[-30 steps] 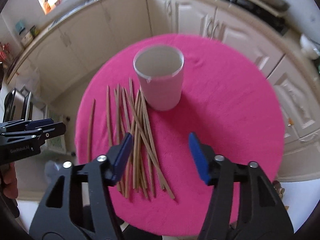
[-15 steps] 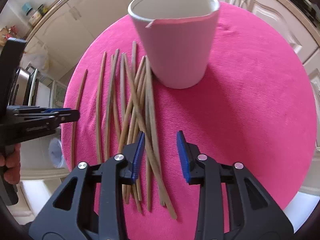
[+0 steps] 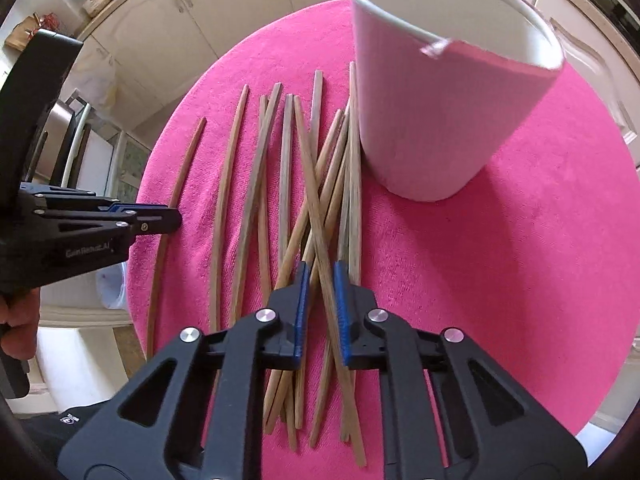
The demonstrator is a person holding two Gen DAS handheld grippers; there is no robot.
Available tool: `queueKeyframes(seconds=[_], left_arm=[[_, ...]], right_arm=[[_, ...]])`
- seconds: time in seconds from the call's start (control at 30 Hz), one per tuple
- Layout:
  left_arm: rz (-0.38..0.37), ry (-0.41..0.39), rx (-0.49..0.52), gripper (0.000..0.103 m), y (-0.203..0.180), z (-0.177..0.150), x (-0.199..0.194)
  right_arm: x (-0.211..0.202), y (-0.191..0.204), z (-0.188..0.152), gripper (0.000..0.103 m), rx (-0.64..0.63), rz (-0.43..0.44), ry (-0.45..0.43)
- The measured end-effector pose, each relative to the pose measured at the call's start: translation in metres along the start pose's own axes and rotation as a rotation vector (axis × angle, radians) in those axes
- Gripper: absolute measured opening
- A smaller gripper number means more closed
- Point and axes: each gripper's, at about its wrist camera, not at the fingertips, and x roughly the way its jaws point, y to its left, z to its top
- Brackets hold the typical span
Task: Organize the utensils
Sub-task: 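Close the right gripper on one chopstick while the left gripper grasps another, then lift both held chopsticks upright and lower them into the white cup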
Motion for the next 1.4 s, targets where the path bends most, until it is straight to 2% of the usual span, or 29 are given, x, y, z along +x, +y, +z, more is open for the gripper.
queueKeyframes(seconds=[0.1, 0.33, 0.5, 0.6, 0.83, 1.03, 1.17, 1.27, 1.4], left_arm=[[-0.014, -0.005, -0.006, 0.006, 0.004, -0.003, 0.001], [-0.066, -0.025, -0.014, 0.006, 0.014, -0.007, -0.005], [-0.120, -0.058, -0.019, 0.006, 0.013, -0.011, -0.023], [-0.153, -0.113, 0.019, 0.006, 0.006, -0.014, -0.042], [-0.268, -0.308, 0.111, 0.006, -0.018, -0.015, -0.094], [-0.388, -0.509, 0.182, 0.006, -0.055, 0.003, -0.148], [-0.453, -0.644, 0.222, 0.006, -0.081, 0.024, -0.181], [-0.474, -0.701, 0.239, 0.006, -0.104, 0.040, -0.189], [-0.470, -0.755, 0.257, 0.006, -0.124, 0.060, -0.190]], right_arm=[[0.004, 0.000, 0.004, 0.007, 0.014, 0.033, 0.017], [-0.002, 0.005, 0.001, 0.006, 0.025, 0.066, 0.018], [-0.016, -0.002, 0.002, 0.006, 0.069, 0.106, -0.010], [-0.033, -0.004, 0.003, 0.006, 0.093, 0.147, -0.051], [-0.086, -0.010, 0.007, 0.006, 0.140, 0.221, -0.199], [-0.147, -0.030, 0.019, 0.006, 0.234, 0.276, -0.427], [-0.179, -0.049, 0.035, 0.006, 0.272, 0.251, -0.580], [-0.196, -0.074, 0.047, 0.006, 0.316, 0.232, -0.661], [-0.192, -0.092, 0.059, 0.007, 0.371, 0.197, -0.752]])
